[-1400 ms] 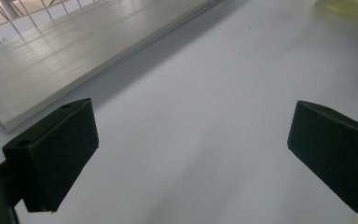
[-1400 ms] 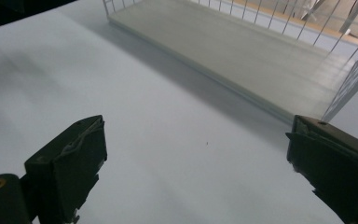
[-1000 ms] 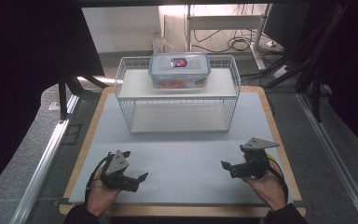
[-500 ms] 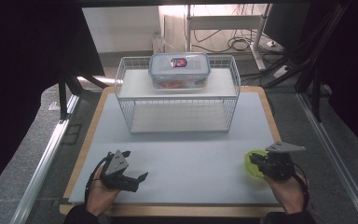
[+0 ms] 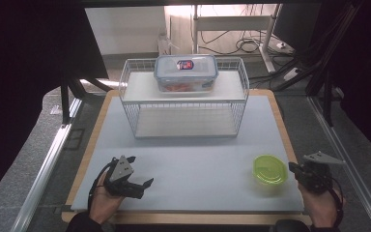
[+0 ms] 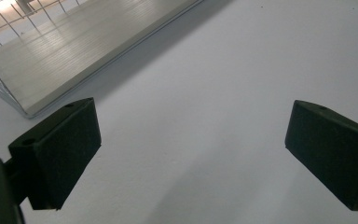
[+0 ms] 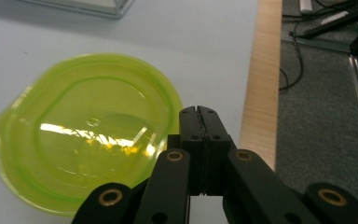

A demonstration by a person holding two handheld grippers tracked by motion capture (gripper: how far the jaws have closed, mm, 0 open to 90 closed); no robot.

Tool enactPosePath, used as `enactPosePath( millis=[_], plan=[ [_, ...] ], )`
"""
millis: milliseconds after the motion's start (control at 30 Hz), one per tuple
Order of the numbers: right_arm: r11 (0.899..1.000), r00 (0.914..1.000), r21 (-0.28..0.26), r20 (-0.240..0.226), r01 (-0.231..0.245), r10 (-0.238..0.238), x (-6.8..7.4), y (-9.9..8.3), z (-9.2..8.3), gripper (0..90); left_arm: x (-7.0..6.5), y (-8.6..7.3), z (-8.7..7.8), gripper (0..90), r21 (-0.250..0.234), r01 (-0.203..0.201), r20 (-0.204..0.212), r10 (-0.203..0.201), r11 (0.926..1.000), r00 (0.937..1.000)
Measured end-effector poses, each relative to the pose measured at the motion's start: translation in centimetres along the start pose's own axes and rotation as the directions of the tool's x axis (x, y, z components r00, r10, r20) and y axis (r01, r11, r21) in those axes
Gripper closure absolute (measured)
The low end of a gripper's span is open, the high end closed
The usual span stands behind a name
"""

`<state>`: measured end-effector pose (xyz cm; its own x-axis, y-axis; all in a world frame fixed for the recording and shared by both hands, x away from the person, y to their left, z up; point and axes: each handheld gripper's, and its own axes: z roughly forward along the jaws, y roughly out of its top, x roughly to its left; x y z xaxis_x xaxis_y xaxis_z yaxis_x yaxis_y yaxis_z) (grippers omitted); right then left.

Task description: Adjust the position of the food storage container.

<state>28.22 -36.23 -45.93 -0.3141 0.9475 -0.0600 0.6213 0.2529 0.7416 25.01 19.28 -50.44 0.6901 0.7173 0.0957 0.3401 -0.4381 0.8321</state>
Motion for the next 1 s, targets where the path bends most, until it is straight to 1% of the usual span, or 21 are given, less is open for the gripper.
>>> enactPosePath(
  millis=[67,167,233,333,400,600,867,1000],
  plan=[
    [1.000,1.0000,0.014,0.003,-0.007,0.007,-0.2,-0.2,0.3,90.0,-0.1,0.0,0.1,3.1,0.004,0.000,0.001,0.000,1.0000,1.0000],
    [0.999,0.9998,0.027,-0.009,-0.020,0.020,-0.3,-0.4,0.6,90.0,-0.1,0.0,0.1,3.2,0.007,-0.003,0.002,0.003,1.0000,1.0000],
    [0.999,0.9995,0.035,-0.022,-0.021,0.022,-0.3,-0.5,0.9,90.0,-0.1,0.0,0.1,3.2,0.009,-0.007,0.001,0.007,0.9999,1.0000],
    [0.999,0.9994,0.045,-0.021,-0.025,0.026,-0.1,-0.5,1.2,90.0,-0.2,0.0,0.2,3.2,0.013,-0.012,0.004,0.012,0.9999,0.9999],
    [0.998,0.9990,0.049,-0.031,-0.030,0.031,-0.1,-0.5,1.4,90.0,-0.1,0.0,0.2,3.2,0.018,-0.017,0.004,0.017,0.9997,0.9998],
    [0.998,0.9987,0.058,-0.046,-0.019,0.022,0.6,-0.3,1.9,90.0,-0.2,0.0,0.3,3.3,0.019,-0.016,0.007,0.015,0.9997,0.9999],
    [0.998,0.9955,0.054,-0.089,-0.027,0.032,1.7,0.1,2.5,90.0,-0.3,0.1,0.4,3.4,0.023,-0.017,0.010,0.017,0.9996,0.9998],
    [0.998,0.9897,0.055,-0.141,-0.020,0.028,2.7,0.4,3.0,90.0,-0.3,0.1,0.3,3.3,0.022,-0.018,0.010,0.018,0.9996,0.9998]
  ],
)
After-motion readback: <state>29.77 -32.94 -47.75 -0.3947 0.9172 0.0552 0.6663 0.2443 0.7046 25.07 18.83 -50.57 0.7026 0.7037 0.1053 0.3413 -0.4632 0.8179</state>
